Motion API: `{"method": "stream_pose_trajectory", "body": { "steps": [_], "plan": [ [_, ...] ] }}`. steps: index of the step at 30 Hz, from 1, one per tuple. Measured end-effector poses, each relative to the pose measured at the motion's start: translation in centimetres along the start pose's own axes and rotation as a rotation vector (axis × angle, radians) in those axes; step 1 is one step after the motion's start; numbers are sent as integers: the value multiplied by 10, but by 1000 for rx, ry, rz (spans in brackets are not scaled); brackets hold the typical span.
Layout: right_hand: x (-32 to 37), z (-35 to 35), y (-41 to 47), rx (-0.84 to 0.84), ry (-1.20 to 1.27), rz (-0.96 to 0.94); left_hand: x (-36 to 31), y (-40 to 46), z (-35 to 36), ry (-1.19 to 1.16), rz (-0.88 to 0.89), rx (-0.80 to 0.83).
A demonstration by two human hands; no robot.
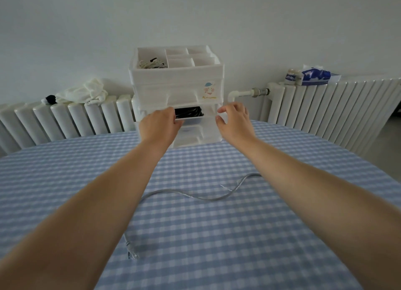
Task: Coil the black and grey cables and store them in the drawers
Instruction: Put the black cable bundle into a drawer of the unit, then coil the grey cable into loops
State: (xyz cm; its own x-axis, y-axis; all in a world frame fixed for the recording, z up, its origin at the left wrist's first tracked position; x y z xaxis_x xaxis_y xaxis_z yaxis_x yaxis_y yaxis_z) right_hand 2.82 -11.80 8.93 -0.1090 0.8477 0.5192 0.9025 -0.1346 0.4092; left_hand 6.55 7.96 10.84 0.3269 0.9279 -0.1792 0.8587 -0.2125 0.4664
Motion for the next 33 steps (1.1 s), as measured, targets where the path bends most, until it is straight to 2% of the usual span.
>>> {"method": "stream_pose_trajectory", "body": {
  "steps": [5, 10, 15, 18, 19, 21, 22, 24, 26, 29, 31, 33],
  "plan": [
    [-13, 4, -10, 43, 49, 46, -2, 18, 12, -82, -64, 21],
    [-27, 8, -16, 183, 54, 120, 10, 37, 41, -358, -155, 366],
    [-30, 11, -26, 278, 95, 128, -3, 32, 45, -523, -86, 469],
    [-29, 17, -37, 392, 41, 116, -6, 10, 47, -417, -16, 514],
    [-29, 19, -42, 462, -46, 106, -5, -1, 49, -371, 7, 598],
    [-32, 20, -50, 591, -226, 81, 2, -26, 54, -194, 58, 882],
    [-37, 22, -58, 643, -252, 86, 7, -43, 58, -77, 75, 1022],
    [-38, 23, -66, 664, -211, 70, 21, -64, 57, 91, 90, 1148],
    [-39, 22, -77, 602, -106, 42, 25, -81, 57, 134, 87, 1156],
    [-24, 21, -95, 496, -3, -35, 18, -95, 58, 157, 132, 1040],
    [-7, 21, -108, 492, -71, -108, 11, -101, 56, 117, 158, 980],
    [9, 24, -124, 534, -213, -179, 3, -103, 48, -53, 156, 922]
  ]
}}
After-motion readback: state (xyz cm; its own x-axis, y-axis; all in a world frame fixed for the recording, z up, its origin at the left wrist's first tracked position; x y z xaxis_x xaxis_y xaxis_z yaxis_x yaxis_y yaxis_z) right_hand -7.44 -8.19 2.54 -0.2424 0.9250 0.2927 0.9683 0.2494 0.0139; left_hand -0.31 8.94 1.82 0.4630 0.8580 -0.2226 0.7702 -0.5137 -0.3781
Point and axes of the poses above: each hand's wrist, its own y-axis towards the middle knuckle, its own z-axis out of the palm, x = y × z, the point moved 4 cm from there along y, towards the middle knuckle, and after that the axes turned 7 degrees about x, right-handed, at the moved point
